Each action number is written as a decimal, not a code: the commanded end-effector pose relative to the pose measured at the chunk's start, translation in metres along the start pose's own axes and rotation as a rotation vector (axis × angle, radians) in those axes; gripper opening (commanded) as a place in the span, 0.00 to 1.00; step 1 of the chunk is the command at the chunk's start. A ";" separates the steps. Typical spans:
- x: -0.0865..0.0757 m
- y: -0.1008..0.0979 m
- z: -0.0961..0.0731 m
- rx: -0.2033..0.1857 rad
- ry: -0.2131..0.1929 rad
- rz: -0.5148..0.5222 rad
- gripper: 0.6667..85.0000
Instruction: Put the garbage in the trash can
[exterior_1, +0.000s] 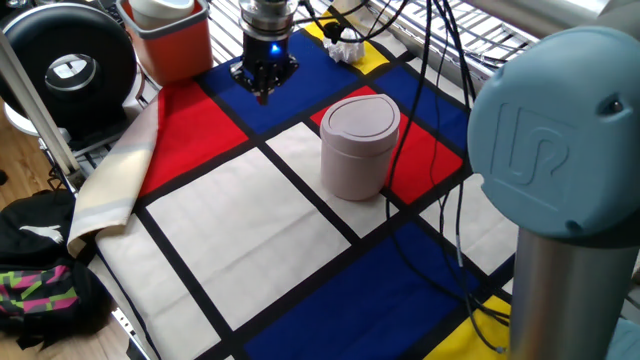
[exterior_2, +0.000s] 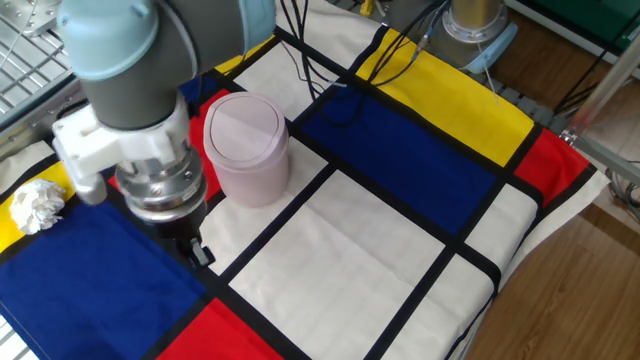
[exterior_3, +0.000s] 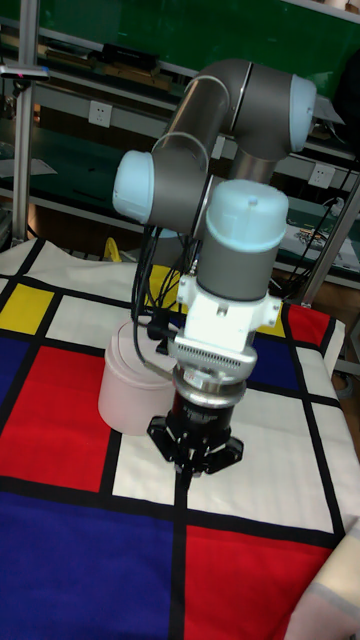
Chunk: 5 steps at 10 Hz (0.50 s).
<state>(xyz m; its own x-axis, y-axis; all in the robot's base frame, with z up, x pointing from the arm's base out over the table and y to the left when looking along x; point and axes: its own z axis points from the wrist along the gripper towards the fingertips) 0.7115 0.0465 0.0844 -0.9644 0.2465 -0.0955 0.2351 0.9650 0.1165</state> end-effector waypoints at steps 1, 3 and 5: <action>-0.029 0.001 0.030 -0.010 0.013 -0.032 0.00; -0.041 0.002 0.044 -0.009 0.012 -0.042 0.00; -0.036 0.002 0.041 -0.009 0.024 -0.032 0.00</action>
<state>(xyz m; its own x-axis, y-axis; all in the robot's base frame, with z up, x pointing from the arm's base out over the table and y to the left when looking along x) 0.7448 0.0424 0.0538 -0.9737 0.2115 -0.0849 0.2016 0.9731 0.1119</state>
